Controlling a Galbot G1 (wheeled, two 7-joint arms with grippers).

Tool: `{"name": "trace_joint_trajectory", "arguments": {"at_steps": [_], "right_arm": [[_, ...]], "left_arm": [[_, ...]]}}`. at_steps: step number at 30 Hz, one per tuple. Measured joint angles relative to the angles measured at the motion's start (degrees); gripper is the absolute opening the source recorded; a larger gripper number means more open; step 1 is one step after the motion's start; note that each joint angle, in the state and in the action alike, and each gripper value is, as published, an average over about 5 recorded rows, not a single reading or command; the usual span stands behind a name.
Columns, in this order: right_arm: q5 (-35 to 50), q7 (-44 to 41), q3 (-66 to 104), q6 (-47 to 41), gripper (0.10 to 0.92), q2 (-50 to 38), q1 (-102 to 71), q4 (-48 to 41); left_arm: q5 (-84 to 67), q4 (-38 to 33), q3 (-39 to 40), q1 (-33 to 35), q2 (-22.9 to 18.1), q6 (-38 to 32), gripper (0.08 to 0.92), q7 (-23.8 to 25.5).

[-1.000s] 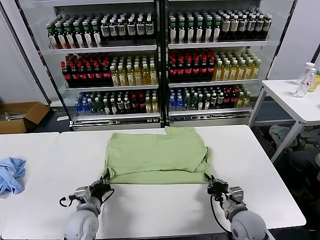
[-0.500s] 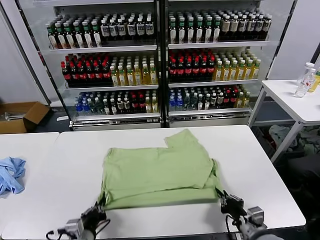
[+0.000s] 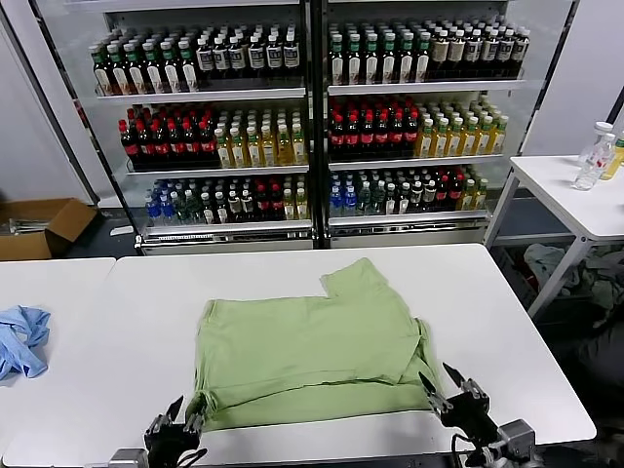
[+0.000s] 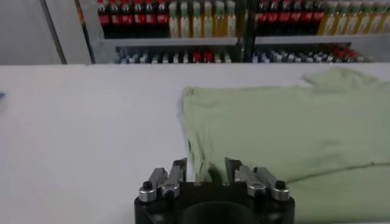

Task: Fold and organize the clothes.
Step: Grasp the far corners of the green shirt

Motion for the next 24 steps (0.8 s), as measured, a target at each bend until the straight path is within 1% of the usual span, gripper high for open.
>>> {"name": "trace_joint_trajectory", "arguments": {"at_steps": [4,6,10,13,18,24], "right_arm": [[2.34,1.48,-3.86,-1.4,0.803,0.33,7.9,-4.09],[3.38,2.16,-6.14,-2.09,0.817,0.83,12.34,-6.85],[5.2,3.23,-10.74,-3.31,0.822,2.37,21.36,-13.01],[6.3,3.8,-13.98,-4.17,0.823,3.84,27.8,-18.0],[7.96,4.51,-18.7,-5.26,0.823,6.67,37.47,-26.67],[9.1,4.99,-22.84,-5.41,0.823,10.51,47.22,-37.22]], "left_arm": [[-0.88,2.24,0.03,-4.22,0.78,0.16,0.637,0.65],[-1.57,4.28,0.26,-7.08,1.28,0.29,0.698,1.07],[-2.78,9.34,1.27,-13.88,1.78,0.82,0.793,1.6],[-3.19,13.5,2.45,-19.55,2.0,1.53,0.819,1.62],[-3.05,20.97,5.03,-28.76,2.9,2.41,0.822,1.64],[-2.56,29.93,7.72,-37.8,4.04,3.09,0.823,1.48]]}}
